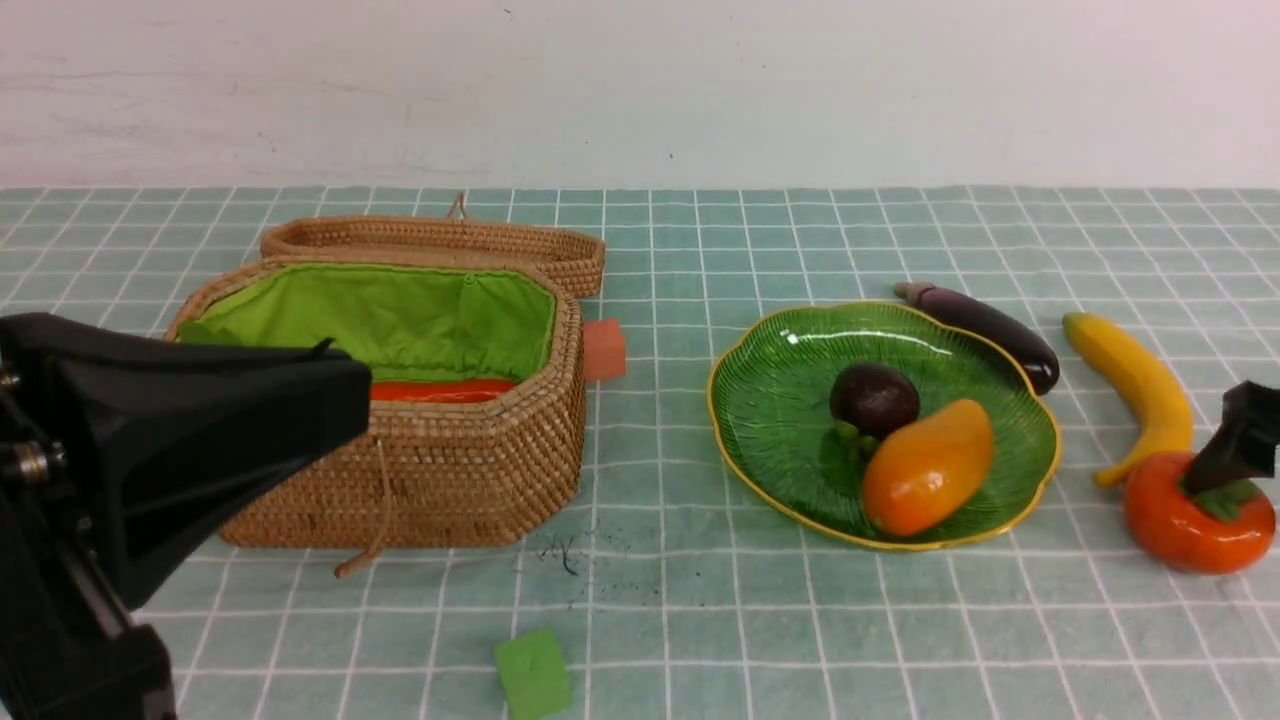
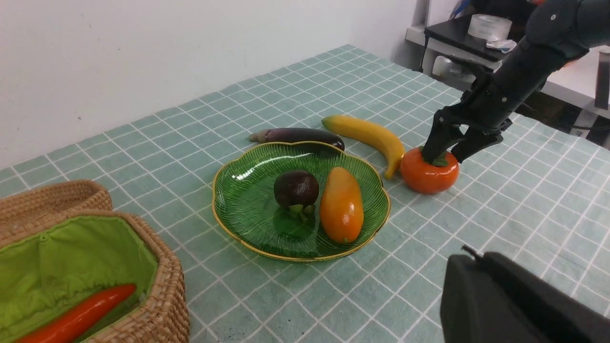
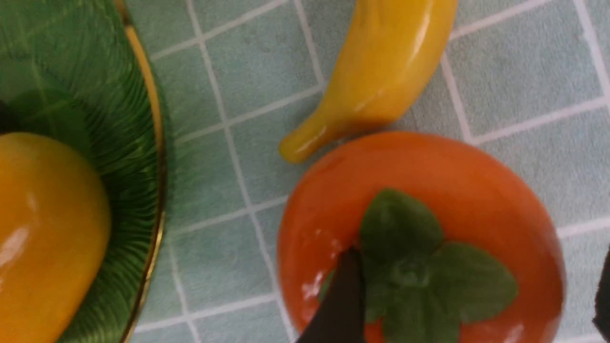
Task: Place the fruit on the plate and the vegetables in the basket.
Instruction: Grab a tomato with your right arm and place it on the plate on the right.
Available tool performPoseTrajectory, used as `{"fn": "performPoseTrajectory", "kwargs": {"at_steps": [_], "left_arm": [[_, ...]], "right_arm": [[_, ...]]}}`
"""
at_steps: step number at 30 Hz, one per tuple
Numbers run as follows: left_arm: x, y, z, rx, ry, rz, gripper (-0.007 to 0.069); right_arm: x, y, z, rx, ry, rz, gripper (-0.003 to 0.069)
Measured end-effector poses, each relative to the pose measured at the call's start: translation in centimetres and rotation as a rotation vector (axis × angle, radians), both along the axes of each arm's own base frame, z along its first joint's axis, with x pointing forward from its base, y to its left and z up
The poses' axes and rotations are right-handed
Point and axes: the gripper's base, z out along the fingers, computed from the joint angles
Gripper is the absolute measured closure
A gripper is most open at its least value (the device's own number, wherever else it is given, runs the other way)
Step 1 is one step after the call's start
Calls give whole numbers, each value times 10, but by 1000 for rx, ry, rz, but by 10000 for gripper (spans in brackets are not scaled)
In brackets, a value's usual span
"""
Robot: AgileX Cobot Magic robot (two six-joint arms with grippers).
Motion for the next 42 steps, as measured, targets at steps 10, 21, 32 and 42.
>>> {"fn": "performPoseTrajectory", "kwargs": {"at_steps": [10, 21, 32, 42], "left_arm": [[0, 0, 0, 2, 4, 0, 627], [0, 0, 0, 2, 4, 0, 620], [0, 0, 0, 2, 4, 0, 618], [0, 0, 0, 1, 3, 0, 615]], "right_arm": [[5, 6, -8, 86, -13, 22, 34], [8, 19, -9, 124, -36, 113, 118], [10, 24, -9, 98, -41, 137, 186], [-11, 29, 54, 7, -132, 77, 186]]}}
